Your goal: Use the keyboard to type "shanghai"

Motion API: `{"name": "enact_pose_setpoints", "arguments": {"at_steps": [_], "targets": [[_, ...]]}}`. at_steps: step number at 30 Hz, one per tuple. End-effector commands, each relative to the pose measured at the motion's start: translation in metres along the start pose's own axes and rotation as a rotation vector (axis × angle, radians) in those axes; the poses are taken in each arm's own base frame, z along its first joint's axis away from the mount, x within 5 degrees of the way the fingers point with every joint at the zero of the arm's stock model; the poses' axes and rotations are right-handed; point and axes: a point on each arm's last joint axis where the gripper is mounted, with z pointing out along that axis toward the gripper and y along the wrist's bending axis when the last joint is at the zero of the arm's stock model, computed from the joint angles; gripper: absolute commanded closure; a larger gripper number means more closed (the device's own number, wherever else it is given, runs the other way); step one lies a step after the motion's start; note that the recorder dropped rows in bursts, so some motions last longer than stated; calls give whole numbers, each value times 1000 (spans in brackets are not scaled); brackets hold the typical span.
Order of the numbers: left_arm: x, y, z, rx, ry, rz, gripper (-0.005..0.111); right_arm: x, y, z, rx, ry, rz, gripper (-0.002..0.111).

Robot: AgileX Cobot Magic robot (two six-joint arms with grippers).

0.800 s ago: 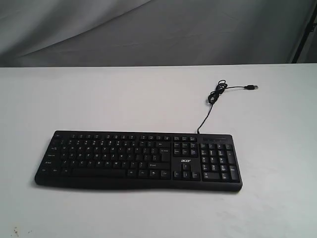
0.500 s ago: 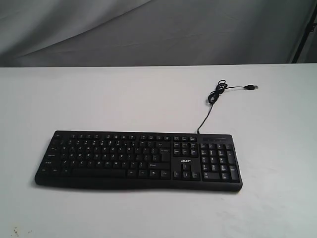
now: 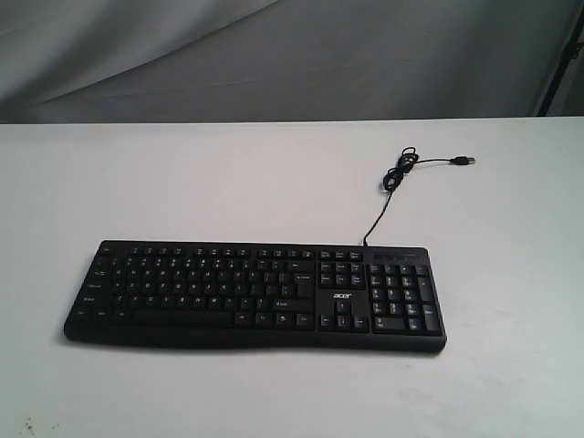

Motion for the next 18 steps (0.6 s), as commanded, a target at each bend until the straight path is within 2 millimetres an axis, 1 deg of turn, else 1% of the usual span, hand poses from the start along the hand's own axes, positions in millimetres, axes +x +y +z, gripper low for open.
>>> {"name": "enact_pose_setpoints", "arguments": {"at_steps": [1, 2, 4, 6, 7, 8, 10, 12, 14, 15, 18], "targets": [[1, 0, 0, 4, -4, -1, 107, -37, 2, 9, 5, 16, -1, 108], [1, 0, 0, 4, -4, -1, 107, -45, 2, 13, 4, 14, -7, 108], [1, 0, 0, 4, -4, -1, 107, -57, 4, 28, -4, 0, -32, 108], [1, 0, 0, 4, -4, -1, 107, -62, 7, 46, -24, -25, -10, 108], [1, 0, 0, 4, -4, -1, 107, -61, 8, 57, -36, -14, 29, 108], [1, 0, 0, 4, -4, -1, 107, -60, 11, 67, -53, 1, 112, 108], [1, 0, 0, 4, -4, -1, 107, -51, 18, 85, -92, 79, 194, 108], [1, 0, 0, 4, -4, -1, 107, -39, 33, 102, -162, 172, 221, 108], [1, 0, 0, 4, -4, -1, 107, -27, 55, 117, -266, 244, 161, 108], [1, 0, 0, 4, -4, -1, 107, -25, 65, 123, -310, 263, 133, 108], [1, 0, 0, 4, -4, -1, 107, -27, 104, 146, -441, 322, 63, 108]]}}
